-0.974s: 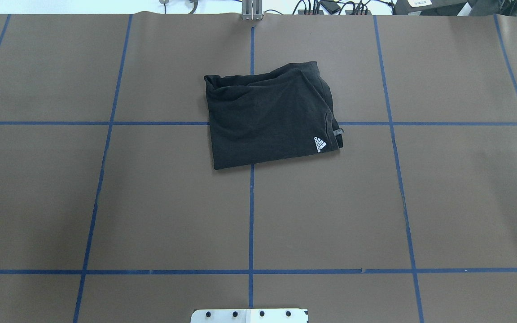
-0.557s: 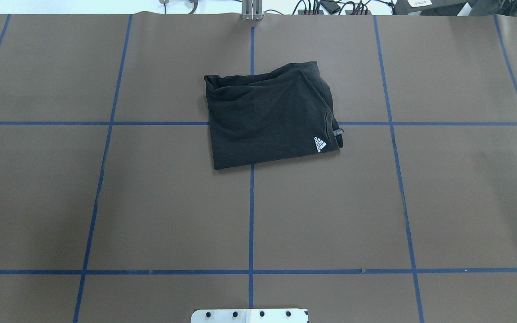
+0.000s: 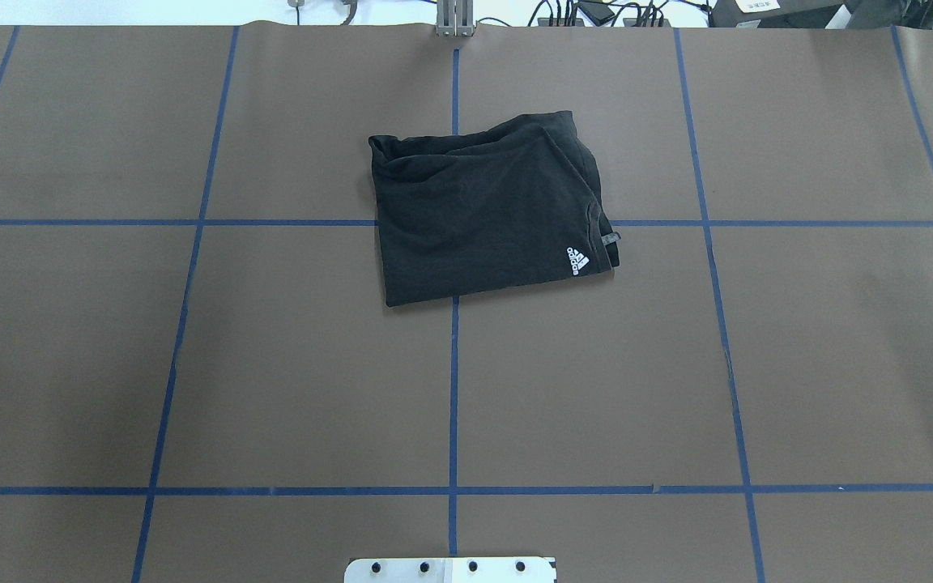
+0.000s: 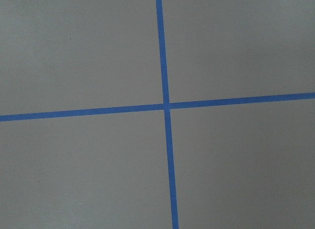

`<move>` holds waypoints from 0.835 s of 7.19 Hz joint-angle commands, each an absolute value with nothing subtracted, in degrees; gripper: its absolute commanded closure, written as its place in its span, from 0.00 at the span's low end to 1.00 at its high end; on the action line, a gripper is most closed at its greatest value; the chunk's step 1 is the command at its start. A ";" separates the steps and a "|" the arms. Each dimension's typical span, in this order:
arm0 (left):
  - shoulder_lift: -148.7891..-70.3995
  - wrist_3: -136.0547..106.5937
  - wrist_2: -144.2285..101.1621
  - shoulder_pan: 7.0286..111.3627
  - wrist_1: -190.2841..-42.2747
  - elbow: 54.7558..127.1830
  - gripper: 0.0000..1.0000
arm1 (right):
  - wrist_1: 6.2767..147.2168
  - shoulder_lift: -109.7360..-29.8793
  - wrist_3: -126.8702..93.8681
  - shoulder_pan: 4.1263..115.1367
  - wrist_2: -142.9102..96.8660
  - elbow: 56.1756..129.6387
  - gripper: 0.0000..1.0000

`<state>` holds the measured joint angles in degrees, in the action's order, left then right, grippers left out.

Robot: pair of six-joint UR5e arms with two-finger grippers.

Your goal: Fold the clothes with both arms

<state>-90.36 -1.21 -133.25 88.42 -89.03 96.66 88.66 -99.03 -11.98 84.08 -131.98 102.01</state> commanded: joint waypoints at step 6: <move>-90.44 -1.23 -133.24 88.42 -89.03 96.85 0.00 | 88.51 -94.84 -16.52 84.11 -129.90 97.21 0.00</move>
